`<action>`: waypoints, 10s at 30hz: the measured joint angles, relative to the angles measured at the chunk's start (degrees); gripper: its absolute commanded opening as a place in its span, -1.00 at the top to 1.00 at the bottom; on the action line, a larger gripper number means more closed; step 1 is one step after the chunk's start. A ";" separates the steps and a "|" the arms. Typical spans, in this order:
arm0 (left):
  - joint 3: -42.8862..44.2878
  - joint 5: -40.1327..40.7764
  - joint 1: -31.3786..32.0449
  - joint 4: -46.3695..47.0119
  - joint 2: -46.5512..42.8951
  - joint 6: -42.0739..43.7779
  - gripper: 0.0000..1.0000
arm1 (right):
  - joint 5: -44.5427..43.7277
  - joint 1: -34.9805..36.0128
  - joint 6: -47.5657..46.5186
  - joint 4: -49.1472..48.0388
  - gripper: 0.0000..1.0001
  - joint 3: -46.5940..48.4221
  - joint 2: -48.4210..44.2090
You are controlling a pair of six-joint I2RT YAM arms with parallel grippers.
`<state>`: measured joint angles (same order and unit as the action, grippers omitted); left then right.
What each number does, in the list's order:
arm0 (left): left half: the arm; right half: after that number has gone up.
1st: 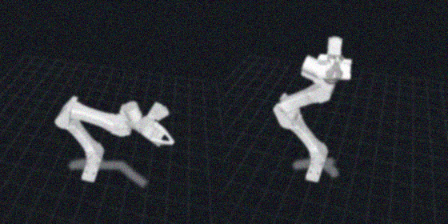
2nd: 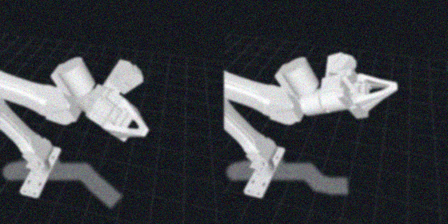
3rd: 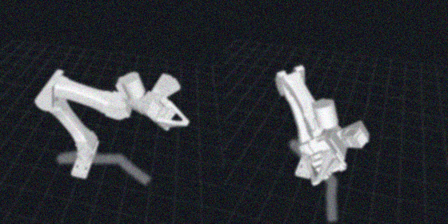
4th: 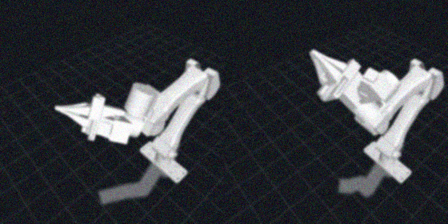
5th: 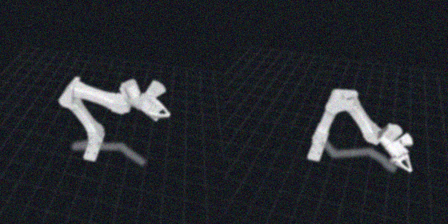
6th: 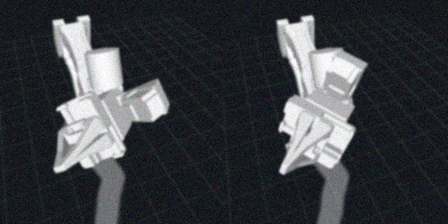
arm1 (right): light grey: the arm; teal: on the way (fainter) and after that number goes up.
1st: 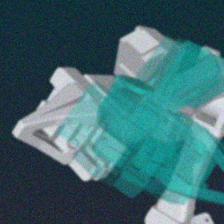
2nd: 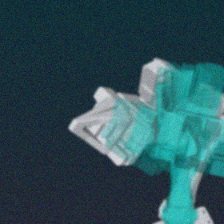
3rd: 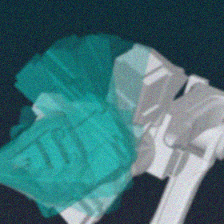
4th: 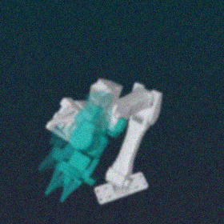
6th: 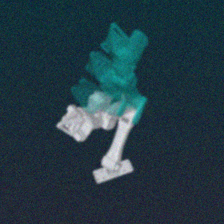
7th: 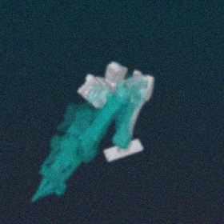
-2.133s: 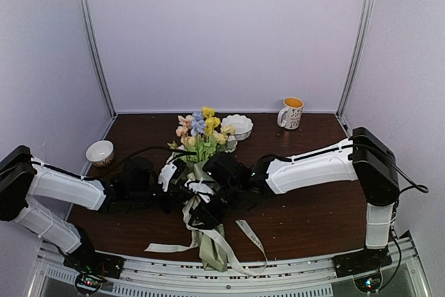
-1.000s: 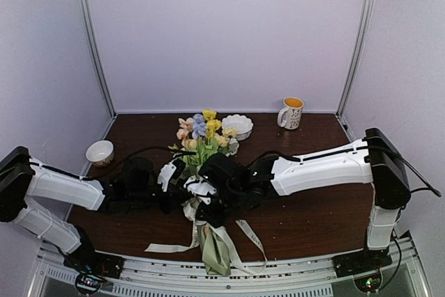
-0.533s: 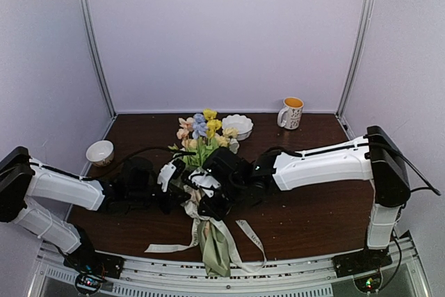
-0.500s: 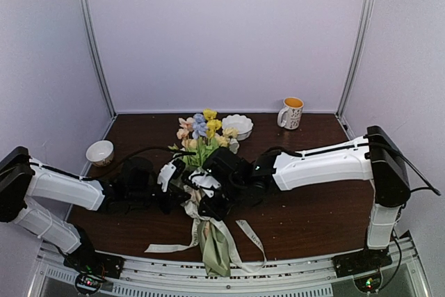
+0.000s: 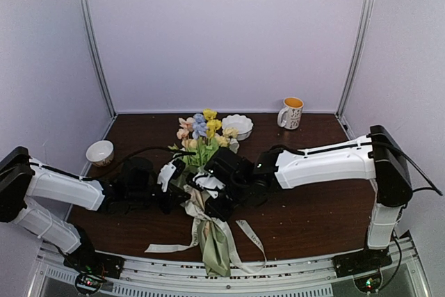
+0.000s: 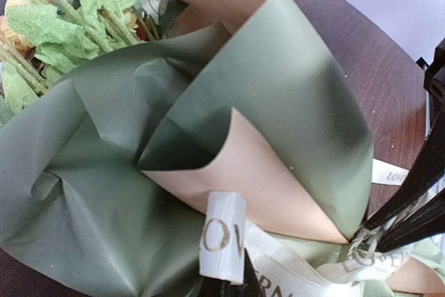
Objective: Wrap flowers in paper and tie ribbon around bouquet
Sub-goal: Cross the half-tied ribbon over the folded bouquet, then tie the half-tied ribbon around the folded bouquet.
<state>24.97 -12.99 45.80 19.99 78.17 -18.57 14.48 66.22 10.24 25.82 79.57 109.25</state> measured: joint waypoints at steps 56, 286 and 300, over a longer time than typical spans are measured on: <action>0.00 -2.29 0.00 -0.83 -0.68 1.55 1.00 | -2.32 -6.32 21.75 -10.43 1.00 -11.26 -9.42; -3.21 10.10 -0.13 -10.19 -13.33 -5.33 1.00 | 7.19 -19.43 23.98 -17.90 1.00 -41.70 -27.17; -3.89 10.60 -0.11 -10.58 -11.50 -6.05 1.00 | 6.47 -24.28 23.10 -14.47 1.00 -46.53 -31.76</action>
<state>21.08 -2.39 45.69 9.41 66.67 -24.62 20.95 41.93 33.34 11.35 33.04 77.49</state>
